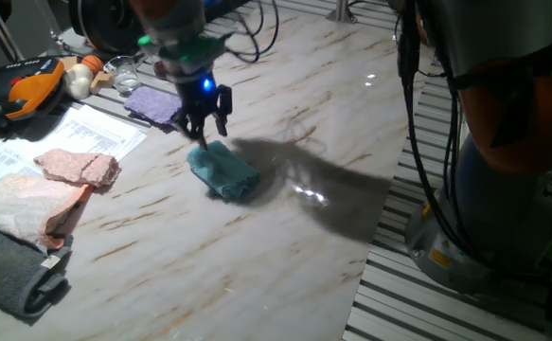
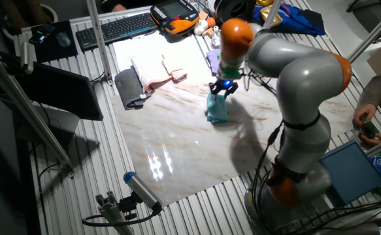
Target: Clean the table with a cloth
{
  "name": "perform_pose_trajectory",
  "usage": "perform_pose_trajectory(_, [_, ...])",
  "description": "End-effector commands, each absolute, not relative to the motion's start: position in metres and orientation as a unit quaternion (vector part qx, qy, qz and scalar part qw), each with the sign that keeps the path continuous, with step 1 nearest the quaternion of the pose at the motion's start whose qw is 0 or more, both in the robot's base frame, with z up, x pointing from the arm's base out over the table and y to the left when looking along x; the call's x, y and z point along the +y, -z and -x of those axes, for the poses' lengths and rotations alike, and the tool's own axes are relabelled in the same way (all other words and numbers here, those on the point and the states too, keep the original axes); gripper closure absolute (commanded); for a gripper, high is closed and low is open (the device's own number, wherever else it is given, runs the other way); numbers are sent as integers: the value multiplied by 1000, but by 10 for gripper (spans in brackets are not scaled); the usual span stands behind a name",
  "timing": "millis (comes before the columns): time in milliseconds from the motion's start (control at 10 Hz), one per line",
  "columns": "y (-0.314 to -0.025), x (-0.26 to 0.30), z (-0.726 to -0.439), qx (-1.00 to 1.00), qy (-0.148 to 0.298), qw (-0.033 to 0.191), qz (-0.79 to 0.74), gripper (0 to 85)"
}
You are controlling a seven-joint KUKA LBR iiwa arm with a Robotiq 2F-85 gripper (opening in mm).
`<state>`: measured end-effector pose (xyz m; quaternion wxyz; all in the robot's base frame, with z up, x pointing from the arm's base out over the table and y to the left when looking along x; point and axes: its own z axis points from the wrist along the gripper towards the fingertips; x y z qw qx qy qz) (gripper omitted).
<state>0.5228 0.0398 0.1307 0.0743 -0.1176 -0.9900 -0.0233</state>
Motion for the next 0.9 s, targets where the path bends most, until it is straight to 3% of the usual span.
perform_pose_trajectory(0, [-136, 32, -524, -994, 29, 80, 74, 850])
perform_pose_trajectory(500, [-153, 3, -518, -999, 4, 46, 2, 850])
perform_pose_trajectory(800, [-149, 3, -518, -998, -9, 54, -19, 850])
